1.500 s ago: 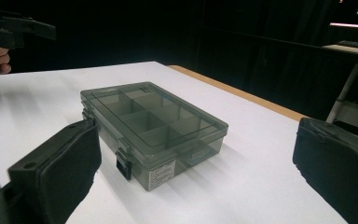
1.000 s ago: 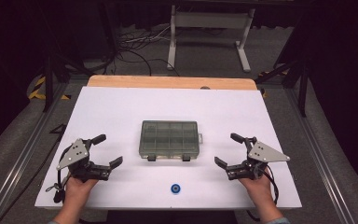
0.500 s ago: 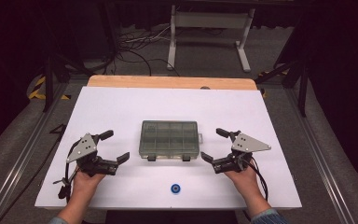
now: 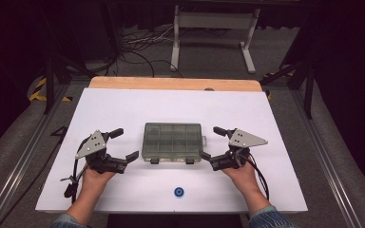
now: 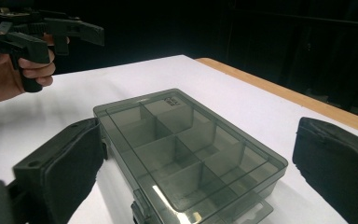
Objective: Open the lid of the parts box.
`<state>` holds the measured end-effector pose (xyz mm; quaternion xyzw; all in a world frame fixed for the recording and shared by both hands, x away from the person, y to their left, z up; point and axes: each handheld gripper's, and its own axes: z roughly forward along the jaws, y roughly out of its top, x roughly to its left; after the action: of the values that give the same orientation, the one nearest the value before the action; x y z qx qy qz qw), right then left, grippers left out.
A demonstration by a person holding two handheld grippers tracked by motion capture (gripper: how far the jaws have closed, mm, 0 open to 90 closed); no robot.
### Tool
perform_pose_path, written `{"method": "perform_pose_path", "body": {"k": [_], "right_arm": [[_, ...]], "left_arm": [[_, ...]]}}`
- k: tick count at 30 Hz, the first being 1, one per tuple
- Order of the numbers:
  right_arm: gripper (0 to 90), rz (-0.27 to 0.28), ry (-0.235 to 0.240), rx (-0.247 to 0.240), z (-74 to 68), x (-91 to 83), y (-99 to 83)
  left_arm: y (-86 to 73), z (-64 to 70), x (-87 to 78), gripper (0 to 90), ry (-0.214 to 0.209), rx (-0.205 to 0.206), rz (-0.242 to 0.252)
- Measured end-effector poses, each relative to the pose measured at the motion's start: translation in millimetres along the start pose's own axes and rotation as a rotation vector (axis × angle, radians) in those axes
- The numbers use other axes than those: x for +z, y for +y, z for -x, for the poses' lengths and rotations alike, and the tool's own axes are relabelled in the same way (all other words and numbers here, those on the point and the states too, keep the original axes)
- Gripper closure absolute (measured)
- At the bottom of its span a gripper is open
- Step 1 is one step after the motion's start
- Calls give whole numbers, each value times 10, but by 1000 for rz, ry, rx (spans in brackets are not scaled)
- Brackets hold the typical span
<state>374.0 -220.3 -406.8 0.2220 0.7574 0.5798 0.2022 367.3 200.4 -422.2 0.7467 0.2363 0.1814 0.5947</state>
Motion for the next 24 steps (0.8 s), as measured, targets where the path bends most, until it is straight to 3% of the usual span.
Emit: {"method": "perform_pose_path", "body": {"k": [7, 8, 11, 17, 24], "right_arm": [[82, -76, 6, -15, 21, 26, -2], [87, -90, 4, -18, 18, 34, -9], [104, -141, 6, -26, 7, 57, -42], [124, -188, 9, -21, 20, 73, -90], [133, -253, 24, -6, 34, 128, -181]], "left_arm": [[-33, -60, 21, 36, -15, 10, -40], [-56, -78, 35, 38, -25, 17, -80], [-80, -74, 51, 53, -37, 41, -120], [-115, -61, 94, 66, -47, 61, -157], [-206, -98, 121, 68, -64, 28, -195]]}}
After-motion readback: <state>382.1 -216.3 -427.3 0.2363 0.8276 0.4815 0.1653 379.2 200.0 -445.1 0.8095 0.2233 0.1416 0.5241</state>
